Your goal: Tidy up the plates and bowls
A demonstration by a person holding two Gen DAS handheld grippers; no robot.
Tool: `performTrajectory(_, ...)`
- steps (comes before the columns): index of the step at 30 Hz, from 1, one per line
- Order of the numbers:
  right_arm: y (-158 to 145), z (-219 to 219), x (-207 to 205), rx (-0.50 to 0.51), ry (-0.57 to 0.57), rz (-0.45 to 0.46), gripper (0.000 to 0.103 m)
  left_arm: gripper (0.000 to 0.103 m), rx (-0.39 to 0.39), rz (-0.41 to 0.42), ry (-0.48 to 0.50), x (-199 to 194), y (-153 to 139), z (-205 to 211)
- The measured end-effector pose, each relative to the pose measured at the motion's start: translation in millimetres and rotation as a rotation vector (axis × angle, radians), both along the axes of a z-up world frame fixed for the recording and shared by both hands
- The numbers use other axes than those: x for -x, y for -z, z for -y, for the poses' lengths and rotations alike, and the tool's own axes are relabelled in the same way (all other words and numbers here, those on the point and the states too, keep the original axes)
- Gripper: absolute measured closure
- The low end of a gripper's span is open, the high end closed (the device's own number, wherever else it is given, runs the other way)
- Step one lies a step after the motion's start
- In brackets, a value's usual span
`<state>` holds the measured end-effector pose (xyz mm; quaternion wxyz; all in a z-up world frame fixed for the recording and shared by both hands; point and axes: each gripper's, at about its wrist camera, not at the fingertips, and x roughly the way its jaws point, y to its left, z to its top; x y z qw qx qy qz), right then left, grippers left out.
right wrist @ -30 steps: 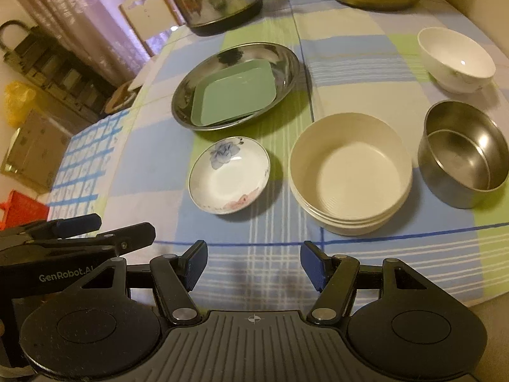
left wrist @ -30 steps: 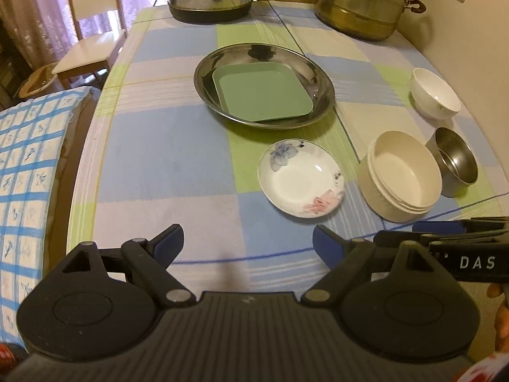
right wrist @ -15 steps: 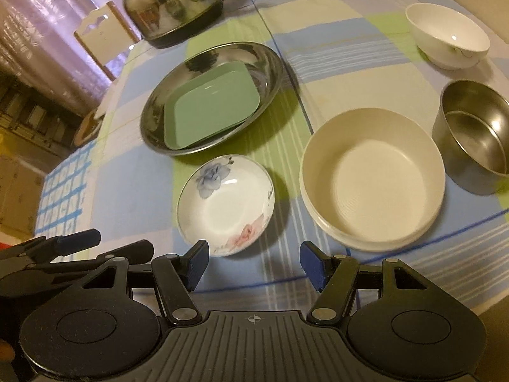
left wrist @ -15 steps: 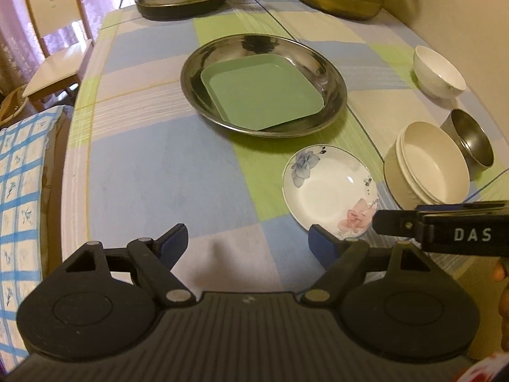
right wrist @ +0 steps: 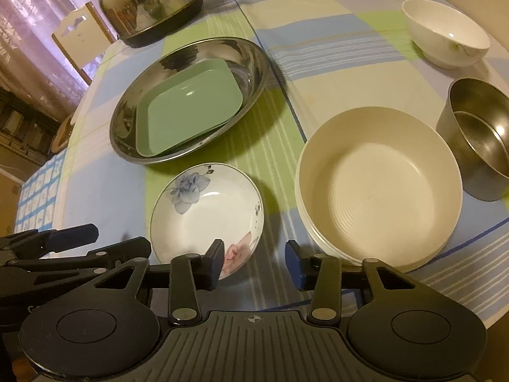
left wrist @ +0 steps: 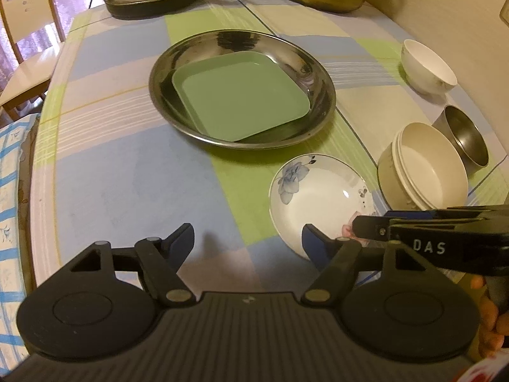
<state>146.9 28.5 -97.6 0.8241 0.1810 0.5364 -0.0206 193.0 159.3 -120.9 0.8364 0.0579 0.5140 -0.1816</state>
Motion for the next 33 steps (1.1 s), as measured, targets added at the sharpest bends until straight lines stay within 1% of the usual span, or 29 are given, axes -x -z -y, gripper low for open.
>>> performTrajectory(2,1,-2,-2,0.014,-0.003,0.006,0.068,0.036,0.008,-0.001,0.004,-3,2,1)
performTrajectory(4,2,-4,-3,0.021,-0.011,0.015,0.071,0.039,0.015,0.000,0.010,-4,4,2)
performTrajectory(10,3,-12,-6,0.077,-0.025,0.017,0.072,0.044,0.024,0.006,0.026,-7,8,5)
performTrajectory(12,3,-14,-7,0.093,-0.030,0.021,0.073,0.048,0.027,0.007,0.030,-8,10,6)
performTrajectory(14,4,-17,-8,0.108,-0.040,0.022,0.074,0.055,0.031,0.005,0.032,-10,13,7)
performTrajectory(15,4,-18,-9,0.111,-0.045,0.024,0.075,0.056,0.033,0.003,0.033,-11,14,7)
performTrajectory(19,5,-22,-11,0.138,-0.065,0.031,0.080,0.065,0.043,0.004,0.042,-12,15,8)
performTrajectory(21,5,-23,-11,0.134,-0.075,0.031,0.082,0.069,0.044,0.004,0.045,-11,15,8)
performTrajectory(23,5,-24,-12,0.137,-0.077,0.031,0.083,0.076,0.053,-0.004,0.050,-11,17,8)
performTrajectory(26,5,-22,-12,0.123,-0.077,0.032,0.084,0.085,0.069,-0.011,0.056,-10,18,8)
performTrajectory(29,4,-24,-11,0.094,-0.095,0.032,0.085,0.086,0.067,-0.009,0.060,-8,17,6)
performTrajectory(33,4,-32,-11,0.058,-0.145,0.041,0.086,0.086,0.047,-0.005,0.036,-5,16,-4)
